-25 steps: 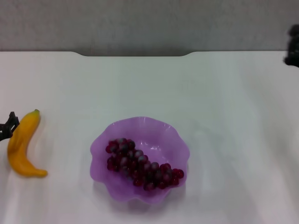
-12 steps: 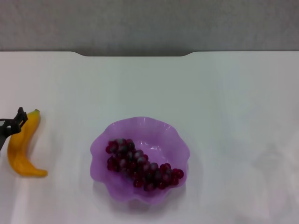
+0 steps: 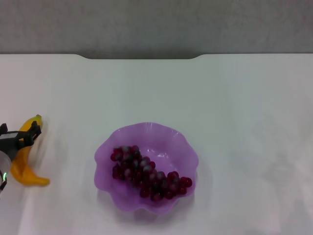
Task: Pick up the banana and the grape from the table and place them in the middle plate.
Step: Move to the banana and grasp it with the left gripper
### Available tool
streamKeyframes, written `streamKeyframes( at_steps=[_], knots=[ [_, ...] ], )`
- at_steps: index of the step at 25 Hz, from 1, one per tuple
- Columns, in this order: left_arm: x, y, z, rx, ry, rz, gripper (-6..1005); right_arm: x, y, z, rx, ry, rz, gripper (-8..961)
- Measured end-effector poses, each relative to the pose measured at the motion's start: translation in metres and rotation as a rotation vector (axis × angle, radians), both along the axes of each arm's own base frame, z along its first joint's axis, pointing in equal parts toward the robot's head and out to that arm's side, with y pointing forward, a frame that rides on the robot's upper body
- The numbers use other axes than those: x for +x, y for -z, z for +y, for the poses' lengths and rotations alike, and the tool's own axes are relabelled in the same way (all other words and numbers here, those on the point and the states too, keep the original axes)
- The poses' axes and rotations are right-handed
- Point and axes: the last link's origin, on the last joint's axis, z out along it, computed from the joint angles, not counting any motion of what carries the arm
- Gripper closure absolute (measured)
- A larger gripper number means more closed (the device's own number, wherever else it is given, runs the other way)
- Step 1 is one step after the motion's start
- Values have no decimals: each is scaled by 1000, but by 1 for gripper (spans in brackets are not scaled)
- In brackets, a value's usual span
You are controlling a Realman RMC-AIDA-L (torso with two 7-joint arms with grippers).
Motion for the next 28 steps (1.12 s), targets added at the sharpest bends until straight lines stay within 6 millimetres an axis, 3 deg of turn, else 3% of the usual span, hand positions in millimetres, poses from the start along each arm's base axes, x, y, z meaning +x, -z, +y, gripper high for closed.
streamKeyframes(
  at_steps=[28],
  knots=[
    [-21, 5, -24, -47, -45, 32, 137, -6, 6, 1, -34, -31, -2, 953]
  ],
)
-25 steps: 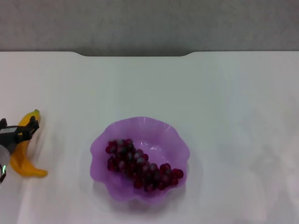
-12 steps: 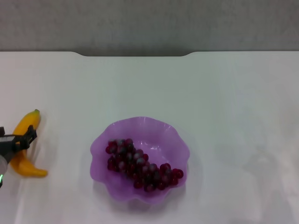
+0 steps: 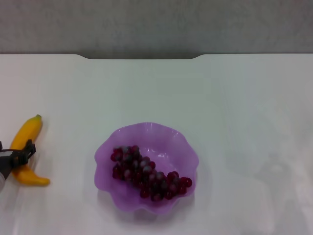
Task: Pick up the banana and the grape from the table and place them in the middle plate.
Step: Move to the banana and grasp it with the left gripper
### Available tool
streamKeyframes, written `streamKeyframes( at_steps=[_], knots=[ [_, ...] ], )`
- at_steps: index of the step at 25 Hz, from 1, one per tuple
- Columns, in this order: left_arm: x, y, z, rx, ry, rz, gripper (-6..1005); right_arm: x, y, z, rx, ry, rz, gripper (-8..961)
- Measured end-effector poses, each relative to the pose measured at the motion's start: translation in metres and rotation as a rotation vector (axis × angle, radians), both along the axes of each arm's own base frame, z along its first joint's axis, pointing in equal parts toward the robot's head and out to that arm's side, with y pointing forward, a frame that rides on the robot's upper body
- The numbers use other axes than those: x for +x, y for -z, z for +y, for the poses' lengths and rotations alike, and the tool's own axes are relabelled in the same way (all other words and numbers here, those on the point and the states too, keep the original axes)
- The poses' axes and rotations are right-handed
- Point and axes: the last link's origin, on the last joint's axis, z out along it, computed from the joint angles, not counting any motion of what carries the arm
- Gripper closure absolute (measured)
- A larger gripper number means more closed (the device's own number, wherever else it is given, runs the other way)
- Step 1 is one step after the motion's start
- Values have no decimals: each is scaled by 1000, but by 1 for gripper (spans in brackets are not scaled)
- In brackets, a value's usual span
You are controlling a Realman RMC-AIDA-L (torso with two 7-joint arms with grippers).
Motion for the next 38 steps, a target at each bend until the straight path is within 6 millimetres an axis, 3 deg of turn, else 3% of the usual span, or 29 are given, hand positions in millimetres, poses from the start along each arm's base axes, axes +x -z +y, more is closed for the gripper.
streamKeyframes(
  at_steps=[21, 24, 29, 38],
  knots=[
    [-1, 1, -1, 0, -3, -4, 147, -1, 0, 1, 0, -2, 1, 953],
    [0, 1, -1, 0, -3, -4, 344, 0, 0, 1, 0, -2, 2, 953],
    [0, 1, -1, -1, 0, -4, 491, 0, -1, 1, 0, -1, 2, 953],
    [0, 1, -1, -2, -2, -1, 523, 2, 1, 2, -14, 15, 3, 953]
  ],
)
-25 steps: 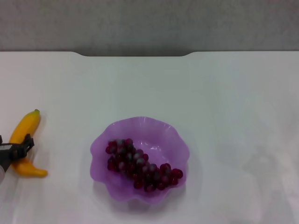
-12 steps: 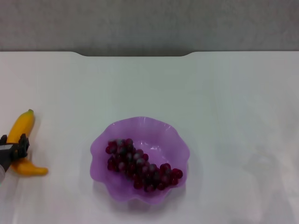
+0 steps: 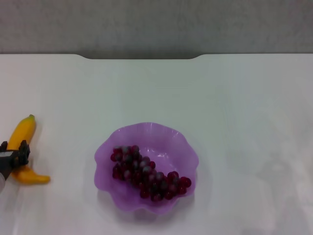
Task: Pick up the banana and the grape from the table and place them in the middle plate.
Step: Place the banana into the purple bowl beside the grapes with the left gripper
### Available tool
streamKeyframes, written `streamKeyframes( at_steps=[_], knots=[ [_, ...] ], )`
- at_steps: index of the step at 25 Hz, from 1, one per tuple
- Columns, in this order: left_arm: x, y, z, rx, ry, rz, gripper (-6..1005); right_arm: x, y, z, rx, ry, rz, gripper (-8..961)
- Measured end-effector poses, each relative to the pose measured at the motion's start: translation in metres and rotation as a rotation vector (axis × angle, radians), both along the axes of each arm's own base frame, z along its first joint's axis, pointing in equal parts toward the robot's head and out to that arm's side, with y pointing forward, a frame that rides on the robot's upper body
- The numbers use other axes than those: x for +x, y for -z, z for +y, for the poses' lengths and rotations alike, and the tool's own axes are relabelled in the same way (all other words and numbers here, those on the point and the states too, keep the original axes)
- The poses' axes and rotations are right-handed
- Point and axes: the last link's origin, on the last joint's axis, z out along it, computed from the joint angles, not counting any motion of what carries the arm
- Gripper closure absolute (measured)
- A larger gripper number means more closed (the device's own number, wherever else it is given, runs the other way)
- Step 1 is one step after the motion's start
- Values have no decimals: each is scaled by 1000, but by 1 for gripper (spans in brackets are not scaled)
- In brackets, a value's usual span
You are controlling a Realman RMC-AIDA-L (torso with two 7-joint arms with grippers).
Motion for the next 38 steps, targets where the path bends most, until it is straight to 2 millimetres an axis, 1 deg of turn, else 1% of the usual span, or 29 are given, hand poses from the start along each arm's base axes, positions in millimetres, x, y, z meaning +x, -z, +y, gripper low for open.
streamKeyframes(
  at_steps=[9, 16, 21, 22, 24, 27, 30, 32, 35, 38],
  knots=[
    [2, -4, 4, 20, 9, -9, 524, 0, 0, 0, -1, 0, 1, 953],
    [14, -13, 16, 79, 66, -36, 526, 1, 3, 3, -24, 15, 1, 953],
    [34, -14, 25, 103, 164, -82, 526, 3, 4, 4, -37, 28, 0, 953],
    [43, -11, 28, 84, 209, -80, 526, 3, 4, 4, -38, 29, -1, 953],
    [53, -5, 30, 50, 261, -77, 525, 4, 4, 3, -38, 32, -3, 953],
    [86, 17, 32, -88, 419, -88, 525, 5, 3, 3, -39, 35, -6, 953],
    [110, 35, 23, -212, 562, -107, 525, 6, 4, 3, -43, 40, -6, 953],
    [119, 42, 13, -270, 654, -118, 525, 8, 5, 3, -51, 50, -6, 953],
    [127, 39, 1, -317, 773, -150, 525, 9, 5, 2, -56, 58, -7, 953],
    [131, 33, -7, -357, 841, -193, 525, 10, 5, 2, -56, 60, -7, 953]
  ],
)
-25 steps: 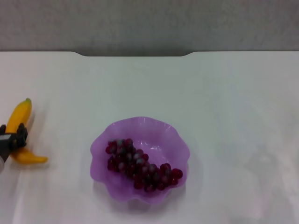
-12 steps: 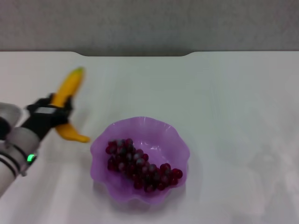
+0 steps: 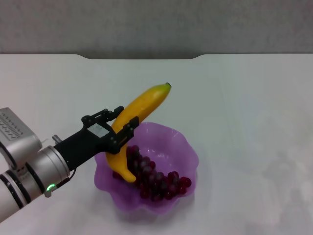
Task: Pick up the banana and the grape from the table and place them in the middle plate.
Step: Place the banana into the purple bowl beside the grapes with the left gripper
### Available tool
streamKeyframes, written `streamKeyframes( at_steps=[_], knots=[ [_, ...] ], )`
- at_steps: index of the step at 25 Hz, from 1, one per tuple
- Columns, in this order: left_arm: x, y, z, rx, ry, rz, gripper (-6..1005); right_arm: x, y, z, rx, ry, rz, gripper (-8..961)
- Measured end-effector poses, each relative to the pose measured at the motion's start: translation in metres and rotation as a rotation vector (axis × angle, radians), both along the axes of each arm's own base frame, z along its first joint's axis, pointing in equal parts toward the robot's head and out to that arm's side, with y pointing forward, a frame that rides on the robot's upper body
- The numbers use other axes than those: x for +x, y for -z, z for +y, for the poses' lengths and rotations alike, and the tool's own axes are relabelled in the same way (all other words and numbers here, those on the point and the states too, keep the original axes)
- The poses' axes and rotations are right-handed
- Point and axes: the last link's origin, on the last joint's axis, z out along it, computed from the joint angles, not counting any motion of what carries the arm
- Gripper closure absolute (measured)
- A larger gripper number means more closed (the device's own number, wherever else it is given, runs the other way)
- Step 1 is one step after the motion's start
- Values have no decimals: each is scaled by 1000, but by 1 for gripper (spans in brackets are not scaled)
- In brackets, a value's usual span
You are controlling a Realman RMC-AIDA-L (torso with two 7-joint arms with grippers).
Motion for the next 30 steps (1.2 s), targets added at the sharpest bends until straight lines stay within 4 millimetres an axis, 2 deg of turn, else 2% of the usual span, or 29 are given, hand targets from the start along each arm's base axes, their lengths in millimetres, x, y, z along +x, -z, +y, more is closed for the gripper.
streamKeyframes(
  at_steps=[5, 15, 30],
  knots=[
    [-1, 6, -2, -24, 16, 29, 524, 0, 0, 0, 0, -2, 0, 953],
    [-1, 40, 1, -18, -3, 210, 525, -3, 0, 4, -1, -12, -2, 953],
    [-5, 34, 3, 22, -32, 194, 485, -2, 0, 2, -2, -7, -3, 953]
  ],
)
